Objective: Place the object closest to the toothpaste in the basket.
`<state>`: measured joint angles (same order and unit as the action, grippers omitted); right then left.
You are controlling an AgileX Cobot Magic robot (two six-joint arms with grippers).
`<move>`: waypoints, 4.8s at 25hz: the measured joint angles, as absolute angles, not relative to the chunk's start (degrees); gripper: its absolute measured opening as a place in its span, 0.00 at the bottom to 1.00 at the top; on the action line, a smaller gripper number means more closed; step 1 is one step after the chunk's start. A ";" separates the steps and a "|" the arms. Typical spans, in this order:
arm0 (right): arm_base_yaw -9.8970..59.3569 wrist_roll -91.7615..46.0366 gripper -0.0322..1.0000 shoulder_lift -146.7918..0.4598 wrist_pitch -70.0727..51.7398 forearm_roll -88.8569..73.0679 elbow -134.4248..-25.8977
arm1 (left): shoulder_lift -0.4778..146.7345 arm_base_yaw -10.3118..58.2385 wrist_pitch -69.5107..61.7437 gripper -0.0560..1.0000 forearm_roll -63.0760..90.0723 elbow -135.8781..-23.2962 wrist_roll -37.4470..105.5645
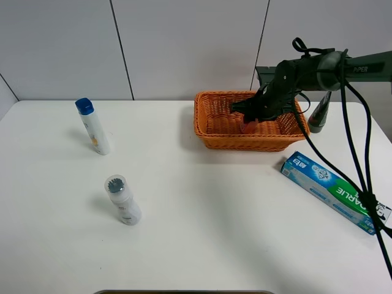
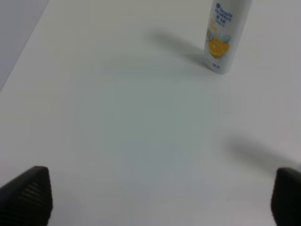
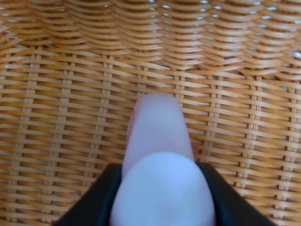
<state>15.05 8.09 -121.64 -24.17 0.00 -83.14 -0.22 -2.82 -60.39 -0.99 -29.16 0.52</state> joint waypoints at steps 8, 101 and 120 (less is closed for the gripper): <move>15.05 8.09 0.97 -121.64 -23.49 0.00 -83.14 | -0.22 -2.82 -60.39 0.94 -0.99 -29.16 0.52; 7.78 0.00 0.99 -20.72 -69.79 3.26 -63.42 | -0.22 -2.82 -60.39 0.94 -0.98 -29.16 0.52; 2.31 1.25 0.99 -1.36 -66.16 0.00 -39.35 | -0.22 -2.82 -60.39 0.94 -0.98 -29.16 0.52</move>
<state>2.31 1.25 -1.36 -66.16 0.00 -39.35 -0.22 -2.82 -60.39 -0.98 -29.16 0.52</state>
